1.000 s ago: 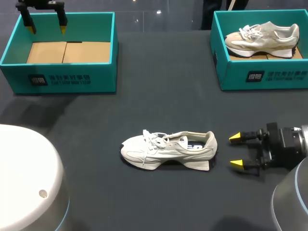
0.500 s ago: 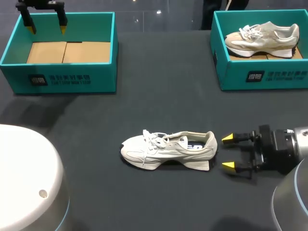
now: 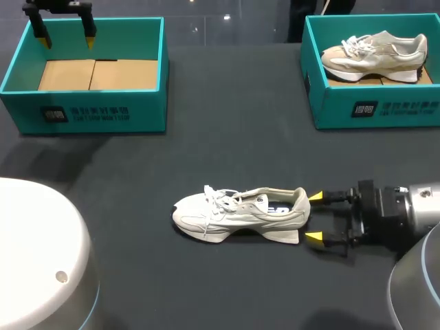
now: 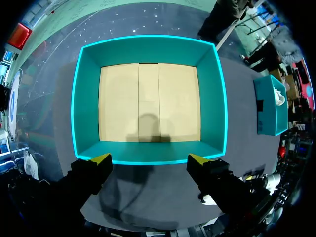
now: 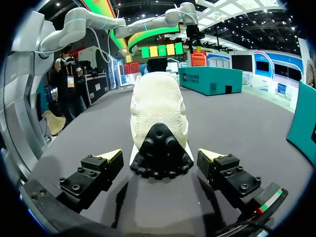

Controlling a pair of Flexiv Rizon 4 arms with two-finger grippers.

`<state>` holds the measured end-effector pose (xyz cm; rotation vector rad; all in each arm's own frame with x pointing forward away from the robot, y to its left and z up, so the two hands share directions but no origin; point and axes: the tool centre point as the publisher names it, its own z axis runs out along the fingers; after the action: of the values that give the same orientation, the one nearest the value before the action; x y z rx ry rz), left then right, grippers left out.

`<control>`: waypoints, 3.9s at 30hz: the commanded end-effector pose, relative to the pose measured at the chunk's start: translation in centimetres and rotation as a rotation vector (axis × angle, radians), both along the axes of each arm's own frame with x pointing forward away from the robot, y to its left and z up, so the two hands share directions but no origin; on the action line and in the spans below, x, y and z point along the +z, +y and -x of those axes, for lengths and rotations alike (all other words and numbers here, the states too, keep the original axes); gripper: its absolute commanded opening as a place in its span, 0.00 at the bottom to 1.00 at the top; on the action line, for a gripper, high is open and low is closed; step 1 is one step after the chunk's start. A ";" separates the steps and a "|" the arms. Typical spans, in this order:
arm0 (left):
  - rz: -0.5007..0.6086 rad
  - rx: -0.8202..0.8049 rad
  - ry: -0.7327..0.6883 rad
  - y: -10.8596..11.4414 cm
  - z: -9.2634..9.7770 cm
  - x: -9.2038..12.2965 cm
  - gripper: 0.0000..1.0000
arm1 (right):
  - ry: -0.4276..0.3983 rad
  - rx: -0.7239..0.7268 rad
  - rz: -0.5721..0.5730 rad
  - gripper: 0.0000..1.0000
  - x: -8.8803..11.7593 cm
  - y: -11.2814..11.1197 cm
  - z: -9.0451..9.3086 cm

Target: Take the shoe out of the shoebox, open the shoe tongue, remove and reinsert the insole, then place the shoe into the shoebox

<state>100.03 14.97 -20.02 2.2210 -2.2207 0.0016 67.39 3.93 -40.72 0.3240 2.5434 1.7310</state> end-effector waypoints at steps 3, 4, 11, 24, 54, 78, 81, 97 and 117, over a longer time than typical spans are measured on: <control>-0.001 0.000 0.001 0.0 0.0 0.0 1.00 | 0.001 -0.012 0.009 1.00 -0.2 1.1 -0.3; -0.001 0.000 0.001 0.0 0.0 0.0 1.00 | 0.001 -0.013 0.008 1.00 -0.2 1.2 -0.3; -0.001 0.000 0.001 0.0 0.0 0.0 1.00 | 0.003 -0.019 0.004 1.00 -0.4 2.1 -0.6; -0.001 0.000 0.001 0.0 0.0 0.0 1.00 | 0.000 -0.027 -0.009 1.00 -0.5 3.4 -0.9; -0.001 0.000 0.001 0.0 0.0 0.0 1.00 | -0.024 -0.009 -0.042 1.00 -1.3 5.9 -1.6; -0.001 0.000 0.001 0.0 0.0 0.0 1.00 | -0.020 0.071 -0.033 0.00 -1.1 6.0 -3.4; -0.001 0.000 0.001 0.0 0.0 0.0 1.00 | -0.013 0.076 -0.038 0.00 -1.2 6.0 -3.5; -0.011 0.021 -0.002 -0.4 0.7 -0.1 1.00 | -0.008 0.082 -0.042 0.00 -1.3 6.0 -3.5; -0.066 0.176 0.006 -10.9 14.0 -0.9 1.00 | -0.008 0.082 -0.042 0.00 -1.3 6.0 -3.5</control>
<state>88.53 5.41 -20.77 2.4094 -2.0032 -0.1223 70.60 9.83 -41.94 0.2149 2.5469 1.8163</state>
